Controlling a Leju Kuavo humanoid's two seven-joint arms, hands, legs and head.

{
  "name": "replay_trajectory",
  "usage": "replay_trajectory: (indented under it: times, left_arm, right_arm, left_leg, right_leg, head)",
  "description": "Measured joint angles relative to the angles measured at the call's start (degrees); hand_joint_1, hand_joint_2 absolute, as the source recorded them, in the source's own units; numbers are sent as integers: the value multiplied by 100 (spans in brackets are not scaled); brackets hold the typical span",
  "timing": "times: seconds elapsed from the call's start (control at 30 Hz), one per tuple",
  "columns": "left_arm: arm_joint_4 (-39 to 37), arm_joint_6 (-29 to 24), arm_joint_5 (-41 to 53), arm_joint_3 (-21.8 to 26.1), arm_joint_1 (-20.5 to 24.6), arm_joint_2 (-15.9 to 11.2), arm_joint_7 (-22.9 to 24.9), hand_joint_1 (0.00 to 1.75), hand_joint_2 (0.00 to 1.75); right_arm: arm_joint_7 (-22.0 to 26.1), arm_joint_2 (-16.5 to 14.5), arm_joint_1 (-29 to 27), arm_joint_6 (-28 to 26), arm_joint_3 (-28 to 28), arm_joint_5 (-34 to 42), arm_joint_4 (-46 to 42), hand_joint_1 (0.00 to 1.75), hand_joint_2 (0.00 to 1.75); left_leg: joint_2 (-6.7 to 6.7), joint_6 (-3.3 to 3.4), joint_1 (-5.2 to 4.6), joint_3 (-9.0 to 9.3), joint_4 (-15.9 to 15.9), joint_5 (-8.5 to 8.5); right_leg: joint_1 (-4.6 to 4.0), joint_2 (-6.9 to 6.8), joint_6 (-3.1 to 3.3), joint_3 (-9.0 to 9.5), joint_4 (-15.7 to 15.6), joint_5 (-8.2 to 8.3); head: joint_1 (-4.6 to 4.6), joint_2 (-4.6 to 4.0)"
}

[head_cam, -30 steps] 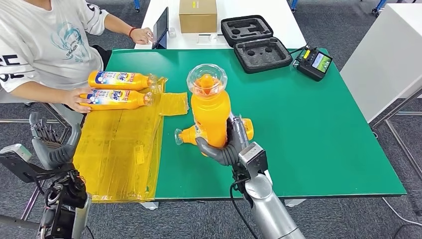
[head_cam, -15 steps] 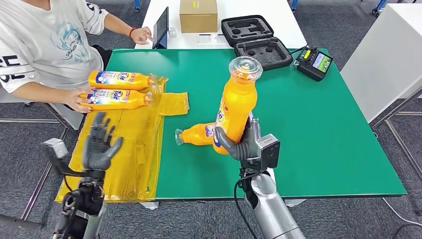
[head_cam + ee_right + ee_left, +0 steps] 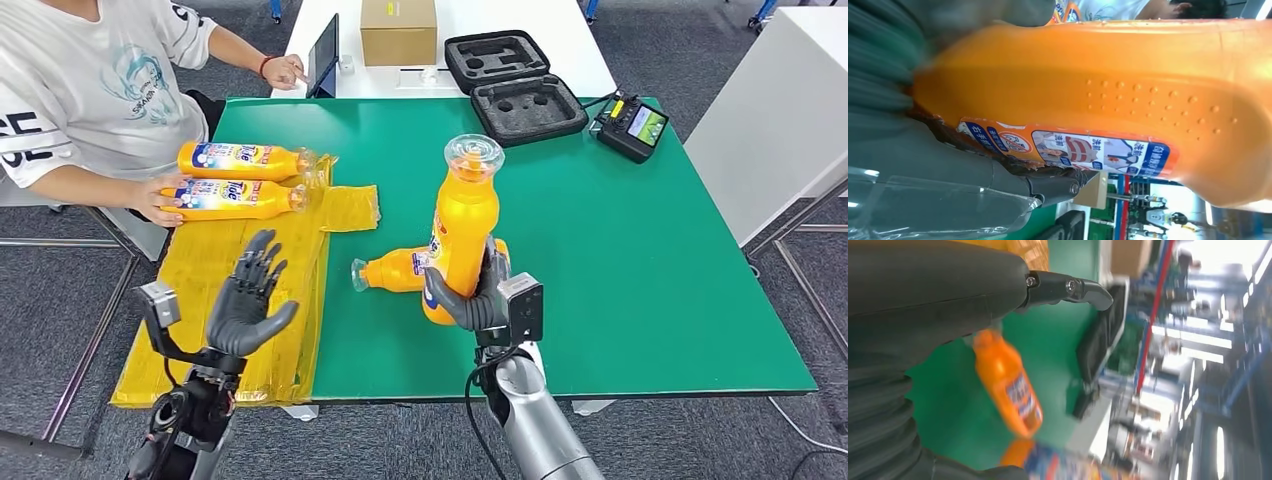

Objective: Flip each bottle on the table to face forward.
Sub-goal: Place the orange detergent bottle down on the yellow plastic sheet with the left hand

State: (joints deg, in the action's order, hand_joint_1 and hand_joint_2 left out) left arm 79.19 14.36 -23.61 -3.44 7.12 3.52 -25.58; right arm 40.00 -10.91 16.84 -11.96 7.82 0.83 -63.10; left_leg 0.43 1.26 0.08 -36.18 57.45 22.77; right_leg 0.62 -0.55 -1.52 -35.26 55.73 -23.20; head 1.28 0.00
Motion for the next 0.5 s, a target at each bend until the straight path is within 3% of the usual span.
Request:
replay_trajectory:
  times: [0.27,0.5]
  left_arm:
    - [156,59,105,-574,133,-7,72,0,175]
    - [-150,58,38,-858,561,-8,127,0,175]
  right_arm:
    - [0,-106,13,-192,121,-482,288,175,175]
    - [0,-317,90,-533,876,-1133,600,175,175]
  left_leg:
    - [0,1,-1,-2,0,1]
    - [1,-1,3,0,0,-1]
  right_leg:
    - [0,-1,0,0,0,0]
    - [-5,1,1,-2,1,0]
  head:
    - [1,0]
    - [2,0]
